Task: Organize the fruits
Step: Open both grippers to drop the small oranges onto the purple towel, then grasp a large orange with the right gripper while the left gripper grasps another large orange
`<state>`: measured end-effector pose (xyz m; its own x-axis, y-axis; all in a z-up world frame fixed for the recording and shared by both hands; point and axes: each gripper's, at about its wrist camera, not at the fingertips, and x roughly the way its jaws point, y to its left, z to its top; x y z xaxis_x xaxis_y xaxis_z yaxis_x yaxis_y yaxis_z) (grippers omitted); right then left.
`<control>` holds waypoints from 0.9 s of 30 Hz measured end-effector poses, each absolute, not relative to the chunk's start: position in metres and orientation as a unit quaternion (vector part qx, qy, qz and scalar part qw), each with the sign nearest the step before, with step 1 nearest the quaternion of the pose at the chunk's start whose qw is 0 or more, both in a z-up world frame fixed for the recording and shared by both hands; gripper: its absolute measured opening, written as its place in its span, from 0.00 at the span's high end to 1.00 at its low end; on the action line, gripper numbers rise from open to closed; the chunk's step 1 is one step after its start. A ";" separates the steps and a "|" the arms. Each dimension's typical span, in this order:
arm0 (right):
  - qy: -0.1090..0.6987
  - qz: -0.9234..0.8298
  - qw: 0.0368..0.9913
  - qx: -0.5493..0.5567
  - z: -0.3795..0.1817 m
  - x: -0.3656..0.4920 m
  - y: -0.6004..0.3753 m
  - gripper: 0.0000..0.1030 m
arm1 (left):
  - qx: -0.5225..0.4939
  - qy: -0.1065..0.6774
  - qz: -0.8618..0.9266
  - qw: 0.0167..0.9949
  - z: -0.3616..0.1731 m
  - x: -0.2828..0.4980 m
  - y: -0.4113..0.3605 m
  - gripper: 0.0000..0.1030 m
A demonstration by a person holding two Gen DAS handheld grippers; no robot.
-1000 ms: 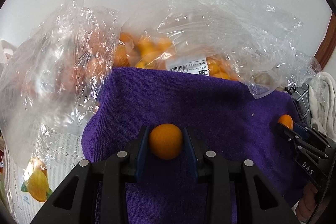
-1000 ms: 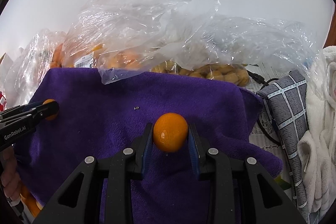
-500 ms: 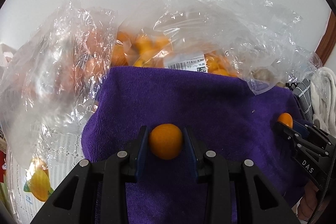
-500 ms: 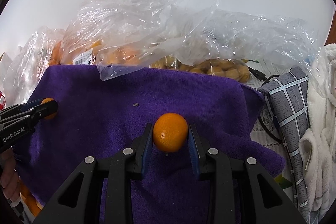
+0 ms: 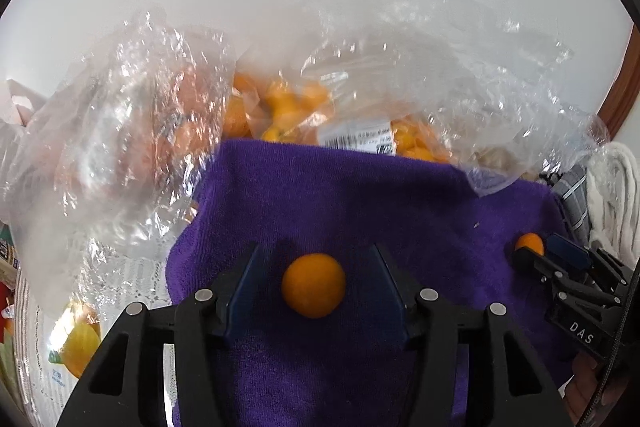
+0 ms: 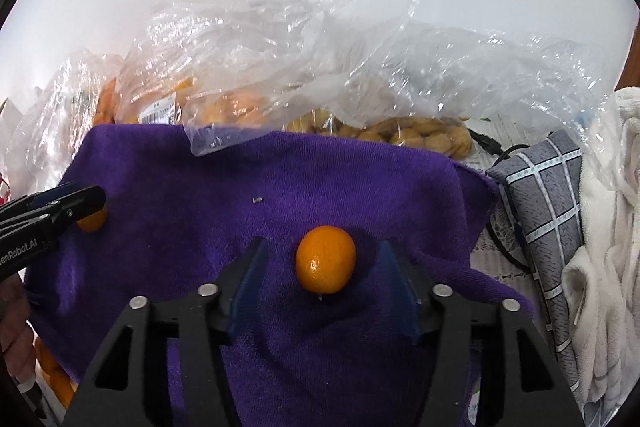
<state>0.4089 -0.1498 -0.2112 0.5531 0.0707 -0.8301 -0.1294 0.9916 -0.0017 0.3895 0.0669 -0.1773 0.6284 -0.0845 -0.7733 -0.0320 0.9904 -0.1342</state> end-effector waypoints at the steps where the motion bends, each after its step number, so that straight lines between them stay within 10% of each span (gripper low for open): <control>1: 0.467 0.056 0.882 -0.031 -0.208 0.409 -0.149 0.38 | -0.068 0.428 -0.016 0.901 -0.176 0.389 0.067 0.49; 27: 0.461 0.047 0.886 -0.009 -0.135 0.313 -0.153 0.37 | -0.036 0.359 -0.036 0.932 -0.081 0.334 0.042 0.49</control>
